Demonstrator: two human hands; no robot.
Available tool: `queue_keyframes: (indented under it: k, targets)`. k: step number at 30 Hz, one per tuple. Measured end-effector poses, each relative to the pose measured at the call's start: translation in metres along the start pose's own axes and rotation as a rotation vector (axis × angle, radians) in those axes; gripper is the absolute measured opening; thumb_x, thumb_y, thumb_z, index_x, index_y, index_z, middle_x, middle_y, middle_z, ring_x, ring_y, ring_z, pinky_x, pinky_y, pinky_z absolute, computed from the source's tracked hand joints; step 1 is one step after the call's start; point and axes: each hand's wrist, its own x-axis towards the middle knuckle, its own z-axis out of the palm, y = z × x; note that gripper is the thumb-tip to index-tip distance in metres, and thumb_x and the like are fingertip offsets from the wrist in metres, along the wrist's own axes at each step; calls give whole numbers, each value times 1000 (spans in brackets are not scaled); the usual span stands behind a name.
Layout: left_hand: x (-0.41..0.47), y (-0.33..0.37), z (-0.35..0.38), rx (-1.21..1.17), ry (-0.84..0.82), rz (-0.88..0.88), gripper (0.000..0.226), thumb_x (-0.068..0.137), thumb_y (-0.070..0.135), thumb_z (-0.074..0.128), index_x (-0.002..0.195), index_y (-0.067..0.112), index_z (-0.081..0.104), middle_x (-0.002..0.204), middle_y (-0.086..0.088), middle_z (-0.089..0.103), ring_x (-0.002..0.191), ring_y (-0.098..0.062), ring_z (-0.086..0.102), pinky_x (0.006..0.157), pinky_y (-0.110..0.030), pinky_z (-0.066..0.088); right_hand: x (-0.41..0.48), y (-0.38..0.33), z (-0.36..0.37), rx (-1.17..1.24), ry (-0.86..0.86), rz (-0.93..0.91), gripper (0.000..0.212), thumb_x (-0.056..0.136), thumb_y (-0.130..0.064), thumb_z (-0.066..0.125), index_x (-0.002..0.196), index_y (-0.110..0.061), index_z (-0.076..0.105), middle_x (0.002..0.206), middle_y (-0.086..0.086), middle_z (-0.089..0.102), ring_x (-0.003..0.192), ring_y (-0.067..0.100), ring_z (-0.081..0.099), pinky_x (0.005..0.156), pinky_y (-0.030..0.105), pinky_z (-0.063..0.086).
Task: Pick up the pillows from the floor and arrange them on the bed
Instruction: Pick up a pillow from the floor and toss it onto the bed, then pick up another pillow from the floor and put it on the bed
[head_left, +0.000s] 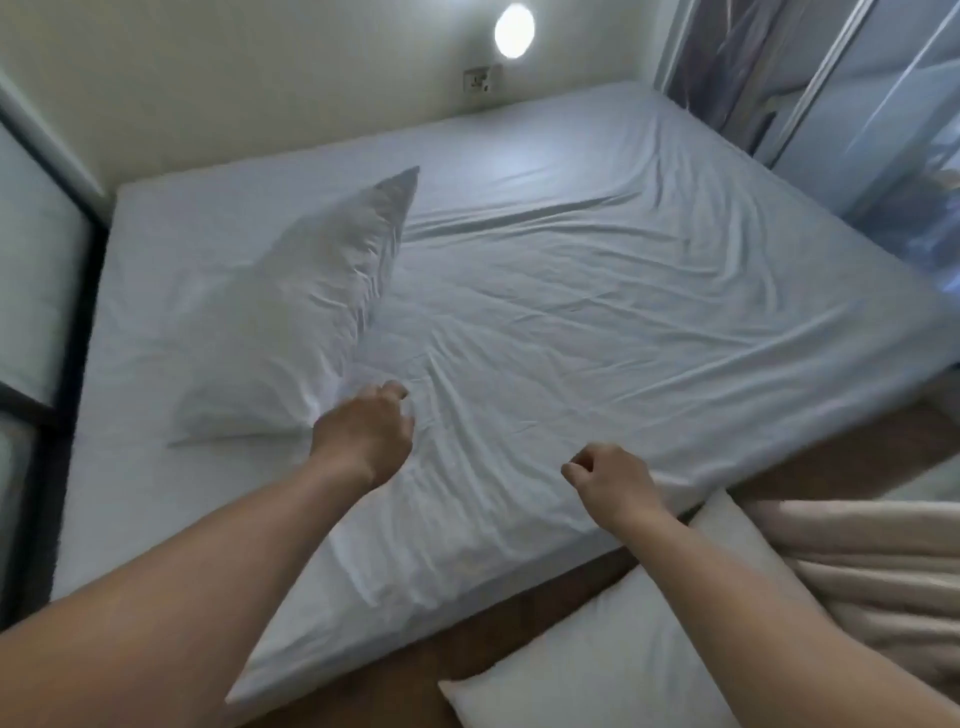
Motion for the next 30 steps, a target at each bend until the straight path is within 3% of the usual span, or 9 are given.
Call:
queue_keyframes:
  k: [5, 10, 13, 16, 19, 23, 25, 27, 30]
  targets:
    - [-26, 79, 110, 21, -206, 159, 44, 93, 36, 47, 135, 25, 45, 137, -3, 53, 119, -27, 55, 97, -44, 46, -44, 170, 17, 20, -121, 355, 15, 83, -33, 60, 83, -18, 60, 87, 5, 62, 83, 25, 57, 74, 35, 47]
    - [-51, 164, 269, 83, -437, 357, 52, 87, 44, 54, 136, 32, 42, 134, -2, 53, 117, -27, 53, 93, -41, 46, -70, 335, 56, 211, -138, 671, 80, 75, -40, 74, 141, -13, 38, 138, 11, 50, 121, 32, 50, 99, 40, 44]
    - [-66, 193, 385, 171, -612, 367, 91, 68, 68, 62, 143, 41, 17, 141, -7, 43, 120, -32, 47, 94, -49, 45, -68, 416, 95, 449, -116, 855, 117, 56, -52, 86, 147, -14, 22, 146, 10, 41, 128, 34, 43, 99, 45, 41]
    - [-75, 196, 492, 212, -639, 263, 139, 39, 83, 66, 139, 42, -21, 158, -14, 12, 142, -40, 15, 108, -68, 13, -48, 476, 151, 707, -106, 965, 150, 43, -59, 88, 151, -14, -7, 153, 9, 31, 135, 33, 36, 107, 47, 32]
    - [-69, 180, 571, 177, -568, 171, 150, 30, 82, 67, 133, 41, -36, 159, -12, -1, 144, -39, 2, 111, -65, 6, -12, 510, 215, 812, 4, 955, 165, 31, -70, 84, 149, -14, -17, 158, 8, 20, 140, 30, 27, 114, 42, 27]
    - [-59, 174, 613, 50, -379, 258, 106, 52, 70, 71, 134, 39, 12, 137, -12, 44, 121, -36, 45, 90, -48, 42, 18, 540, 275, 833, 336, 887, 119, 48, -52, 90, 145, -10, 34, 149, 8, 41, 133, 26, 41, 113, 34, 31]
    - [-60, 182, 607, -3, -322, 326, 68, 64, 61, 69, 113, 36, 29, 111, -6, 61, 97, -33, 59, 63, -35, 38, 9, 541, 280, 829, 446, 923, 80, 55, -38, 91, 121, -8, 59, 123, 7, 63, 115, 26, 57, 100, 32, 43]
    - [-70, 187, 583, -20, -254, 433, 48, 71, 55, 65, 94, 32, 30, 89, -2, 61, 81, -31, 61, 49, -31, 24, -12, 528, 267, 770, 563, 932, 34, 59, -26, 89, 80, -16, 63, 82, -1, 68, 93, 28, 66, 83, 30, 47]
    - [-93, 182, 520, -135, -225, 455, 44, 74, 53, 63, 84, 32, 26, 82, 1, 62, 76, -30, 61, 52, -34, 27, -49, 477, 218, 676, 623, 886, 30, 64, -24, 85, 60, -21, 55, 65, -10, 61, 79, 24, 68, 75, 30, 49]
